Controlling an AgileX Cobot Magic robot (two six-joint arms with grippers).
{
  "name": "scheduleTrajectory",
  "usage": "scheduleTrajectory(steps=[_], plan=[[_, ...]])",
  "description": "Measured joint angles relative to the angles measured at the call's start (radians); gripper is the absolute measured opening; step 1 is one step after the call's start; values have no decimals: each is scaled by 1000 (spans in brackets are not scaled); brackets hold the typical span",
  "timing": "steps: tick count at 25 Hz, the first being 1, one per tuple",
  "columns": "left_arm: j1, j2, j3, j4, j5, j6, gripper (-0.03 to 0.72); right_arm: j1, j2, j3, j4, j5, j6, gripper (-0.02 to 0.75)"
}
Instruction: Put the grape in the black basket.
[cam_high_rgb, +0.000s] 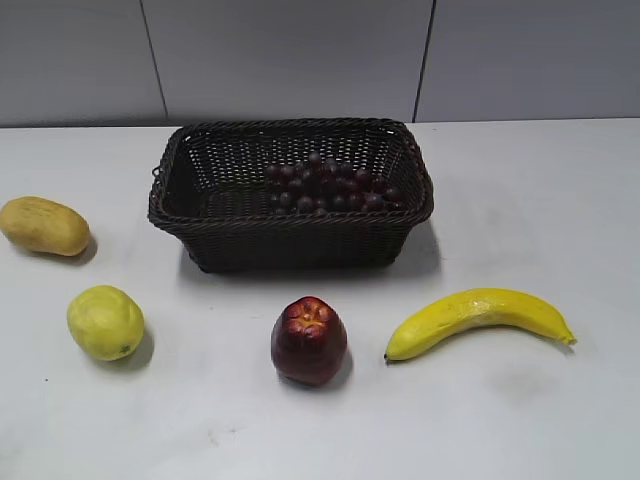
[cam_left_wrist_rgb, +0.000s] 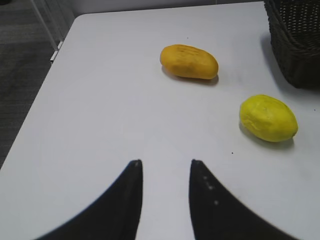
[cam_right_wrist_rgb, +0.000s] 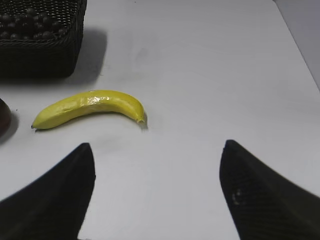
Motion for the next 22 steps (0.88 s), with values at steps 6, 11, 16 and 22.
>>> scheduleTrajectory(steps=[6,11,16,22], plan=[[0,0,0,0,0,0,237,0,0,0,0,0,0,589],[0,0,0,0,0,0,237,0,0,0,-2,0,0,589],[0,0,0,0,0,0,237,0,0,0,-2,0,0,589],[0,0,0,0,0,0,237,0,0,0,-2,0,0,589]])
